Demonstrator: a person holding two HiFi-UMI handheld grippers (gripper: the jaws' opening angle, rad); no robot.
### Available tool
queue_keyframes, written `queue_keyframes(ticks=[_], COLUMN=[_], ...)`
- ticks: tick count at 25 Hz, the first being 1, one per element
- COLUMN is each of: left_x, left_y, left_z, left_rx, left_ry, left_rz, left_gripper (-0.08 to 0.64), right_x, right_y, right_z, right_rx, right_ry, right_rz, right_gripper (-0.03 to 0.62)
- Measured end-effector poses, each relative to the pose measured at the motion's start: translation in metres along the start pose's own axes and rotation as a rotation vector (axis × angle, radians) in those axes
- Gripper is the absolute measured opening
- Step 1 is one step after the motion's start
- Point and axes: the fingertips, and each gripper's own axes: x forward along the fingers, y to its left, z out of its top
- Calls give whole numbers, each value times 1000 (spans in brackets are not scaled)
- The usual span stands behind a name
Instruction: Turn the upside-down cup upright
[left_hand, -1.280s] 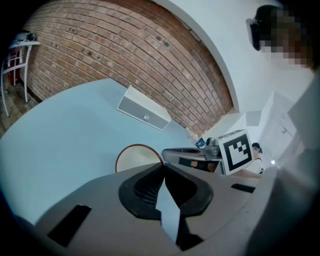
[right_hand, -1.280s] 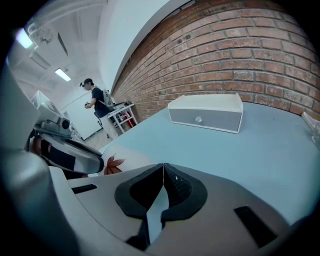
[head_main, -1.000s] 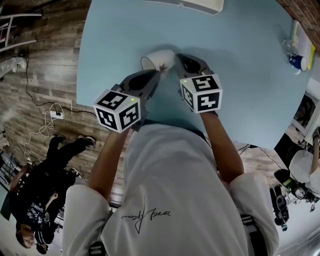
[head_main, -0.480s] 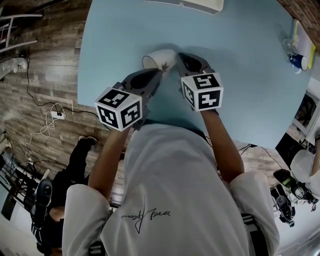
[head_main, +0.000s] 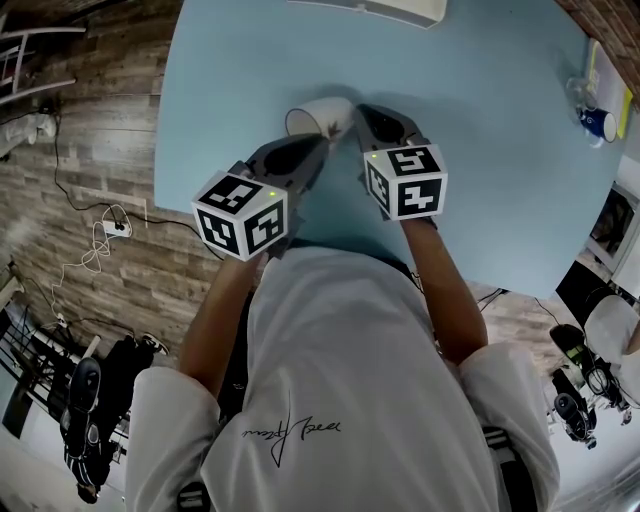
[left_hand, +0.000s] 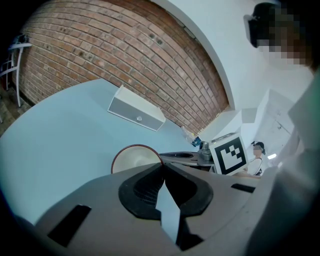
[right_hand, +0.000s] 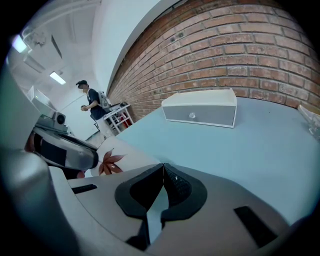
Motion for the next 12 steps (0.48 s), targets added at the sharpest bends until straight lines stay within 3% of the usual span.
queue_keyframes(ticks=[12], left_x=[2], left_y=[-2], left_z=[4], left_rx=[0], left_ry=[-2], left_rz=[-10], left_gripper=[26], right_x=[2], right_y=[1], right_z=[-2], right_rx=[21], right_ry=[-3], right_rz=[4], right_gripper=[20])
